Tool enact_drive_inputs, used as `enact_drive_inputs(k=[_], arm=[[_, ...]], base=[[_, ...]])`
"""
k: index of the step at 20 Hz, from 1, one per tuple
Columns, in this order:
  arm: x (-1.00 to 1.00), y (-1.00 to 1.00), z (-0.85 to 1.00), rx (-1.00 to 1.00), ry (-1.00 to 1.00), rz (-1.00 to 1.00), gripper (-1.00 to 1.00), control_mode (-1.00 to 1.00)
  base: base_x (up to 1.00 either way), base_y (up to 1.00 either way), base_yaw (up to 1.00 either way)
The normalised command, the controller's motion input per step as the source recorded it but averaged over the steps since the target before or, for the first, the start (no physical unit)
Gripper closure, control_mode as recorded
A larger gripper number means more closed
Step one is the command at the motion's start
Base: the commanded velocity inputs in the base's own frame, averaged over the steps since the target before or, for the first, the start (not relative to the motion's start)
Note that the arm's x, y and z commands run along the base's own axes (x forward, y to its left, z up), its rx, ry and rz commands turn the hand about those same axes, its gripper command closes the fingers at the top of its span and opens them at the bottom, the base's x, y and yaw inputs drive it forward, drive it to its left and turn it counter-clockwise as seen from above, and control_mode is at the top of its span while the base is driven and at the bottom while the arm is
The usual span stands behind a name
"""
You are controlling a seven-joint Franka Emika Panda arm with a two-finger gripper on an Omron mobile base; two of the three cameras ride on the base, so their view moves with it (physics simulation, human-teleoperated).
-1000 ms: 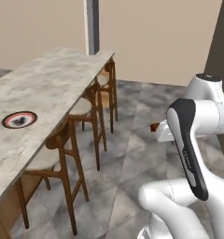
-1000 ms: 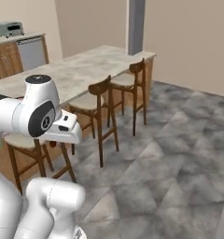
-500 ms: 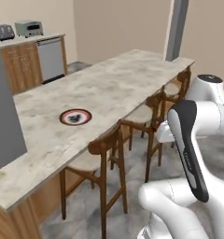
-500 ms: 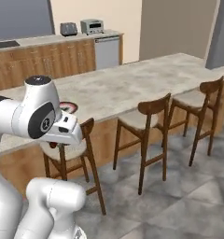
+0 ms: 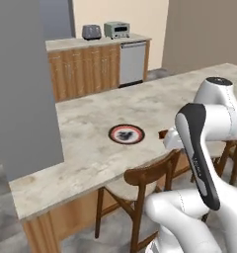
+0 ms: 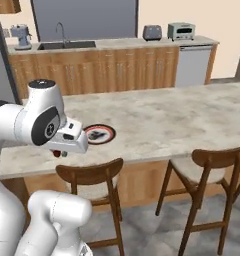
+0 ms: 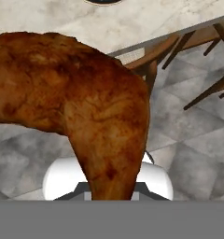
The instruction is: Take the chicken drumstick from the fridge and place it on the digital scale on the counter by the fridge. Wait a few seconds for a reading, then move it to the plate on the dining counter.
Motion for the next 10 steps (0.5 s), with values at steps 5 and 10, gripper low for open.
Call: enact_drive_inputs(k=[5,10], arm=[[0.00,0.00,0.00,0.00,0.00,0.00,1.00,1.00],[0.00,0.00,0.00,0.00,0.00,0.00,1.00,1.00]], base=[[0.36,-0.87,0.32],[0.37,-0.50,0.46]])
